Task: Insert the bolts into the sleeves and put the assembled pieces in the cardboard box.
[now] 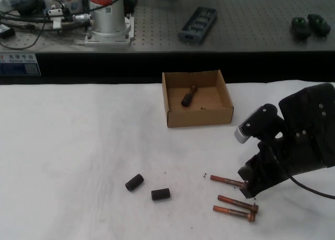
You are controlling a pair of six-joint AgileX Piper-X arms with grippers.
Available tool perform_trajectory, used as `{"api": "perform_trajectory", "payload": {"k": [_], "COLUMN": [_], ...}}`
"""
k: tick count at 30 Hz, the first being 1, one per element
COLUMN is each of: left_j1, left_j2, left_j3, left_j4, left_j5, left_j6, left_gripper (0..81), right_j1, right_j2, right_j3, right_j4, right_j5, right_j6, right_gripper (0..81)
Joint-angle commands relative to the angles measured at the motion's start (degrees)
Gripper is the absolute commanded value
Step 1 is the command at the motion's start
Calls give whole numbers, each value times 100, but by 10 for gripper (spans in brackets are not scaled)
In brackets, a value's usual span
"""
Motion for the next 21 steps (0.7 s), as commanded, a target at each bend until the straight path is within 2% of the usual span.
{"api": "perform_trajectory", "payload": {"k": [1,21], "left_j1": [21,21], "left_j2": [-33,-33], "left_j3": [-57,-57], "left_j4": [-50,-50], "left_j5": [-40,-40], "left_j6": [118,181], "left_gripper": [6,6], "right_j1": [-37,171], "right_j2": [177,230], "right_j3": [-239,-521], "right_j4": [253,1010], "right_j5": [-150,-168], "right_j6": [-538,-884], "right_gripper": [192,192]}}
